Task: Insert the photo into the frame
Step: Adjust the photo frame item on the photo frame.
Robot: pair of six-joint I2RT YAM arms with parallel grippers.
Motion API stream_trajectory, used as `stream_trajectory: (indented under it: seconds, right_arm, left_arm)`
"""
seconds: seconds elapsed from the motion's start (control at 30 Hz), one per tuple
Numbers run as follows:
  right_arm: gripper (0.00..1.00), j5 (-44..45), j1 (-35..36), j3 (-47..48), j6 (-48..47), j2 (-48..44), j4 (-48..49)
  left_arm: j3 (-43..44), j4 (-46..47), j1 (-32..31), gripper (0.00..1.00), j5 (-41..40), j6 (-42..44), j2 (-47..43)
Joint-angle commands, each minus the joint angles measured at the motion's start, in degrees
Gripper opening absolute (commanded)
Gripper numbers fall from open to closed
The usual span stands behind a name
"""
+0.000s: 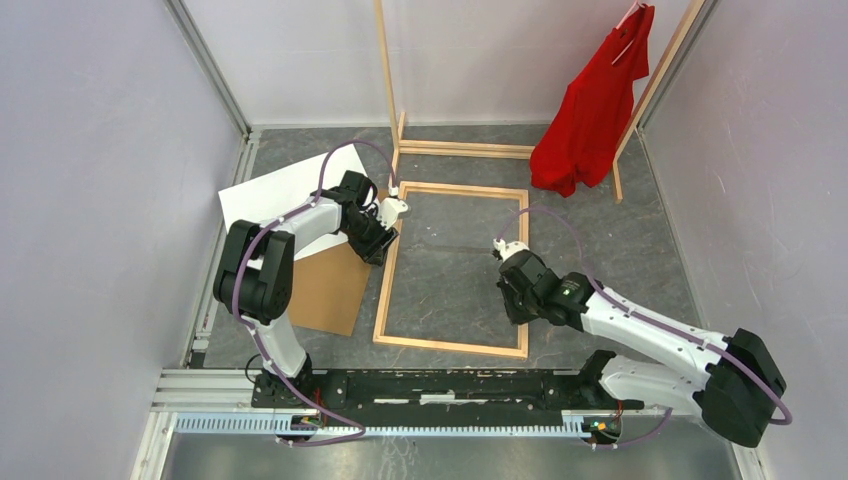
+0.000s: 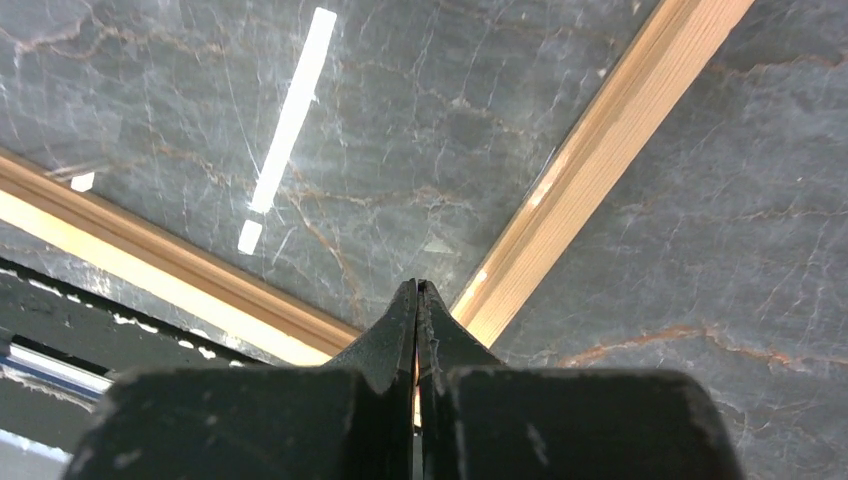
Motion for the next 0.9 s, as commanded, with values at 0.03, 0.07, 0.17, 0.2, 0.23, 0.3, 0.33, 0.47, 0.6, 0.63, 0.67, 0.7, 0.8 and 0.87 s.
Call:
stream_trajectory:
  seconds: [0.03,0.07,0.17,0.2,0.23,0.3,0.33,0.47,0.6,0.63,0.67,0.7,0.8,0.87]
  right_arm:
    - [0.00,0.54,2.45,-0.54,1.69,-0.16,-2.59]
    - [0.00,0.78,2.80,-0.79,1.84,0.11,-2.74]
    - [0.00,0.89,3.51,-1.45,1.80,1.40,-2.69]
    - [0.00,0.92,3.79,-1.63,1.79,1.77,-2.64]
    - [0.00,1.21,4.02,-1.79,1.92,2.13,-2.87]
    - [0.00,1.84,4.42,-2.03,1.92,2.43,-3.15]
    - [0.00,2.24,4.59,-2.20,2.01,2.54,-3.47]
    - [0.00,2.50,4.95,-2.98,1.97,3.19,-4.00]
    - [0.00,2.41,5.42,-4.25,2.29,3.95,-3.71]
    - [0.00,2.41,5.40,-4.64,2.37,4.03,-3.44]
    - [0.00,2.41,5.51,-4.82,2.31,4.20,-3.23]
    - [0.00,2.49,5.56,-5.12,2.34,4.43,-3.02]
    - [0.00,2.88,5.55,-5.67,2.25,5.31,-2.67]
    - [0.00,2.78,5.50,-5.92,2.25,5.54,-2.31]
  left_arm:
    - [0.05,-3.20,0.24,0.55,1.17,1.83,-0.01]
    - [0.01,-3.20,0.24,0.55,1.23,1.81,-0.02]
    - [-0.06,-3.26,0.24,0.55,1.22,1.90,-0.02]
    - [-0.08,-3.23,0.24,0.55,1.24,1.90,-0.02]
    - [-0.08,-3.28,0.24,0.55,1.17,1.94,-0.02]
    - [-0.17,-3.31,0.25,0.55,1.29,1.99,-0.10]
    - [-0.25,-3.27,0.25,0.55,1.28,1.99,-0.10]
    - [-0.28,-3.19,0.25,0.55,1.46,2.06,0.20]
    - [-0.17,-3.21,0.26,0.55,1.76,2.07,0.40]
    - [-0.17,-3.23,0.25,0.55,1.74,2.07,0.42]
    - [-0.13,-3.20,0.26,0.55,1.69,2.13,0.42]
    - [-0.17,-3.23,0.25,0.55,1.67,2.16,0.42]
    - [-0.23,-3.20,0.25,0.55,1.45,2.16,0.42]
    - [-0.26,-3.20,0.24,0.55,1.41,2.16,0.42]
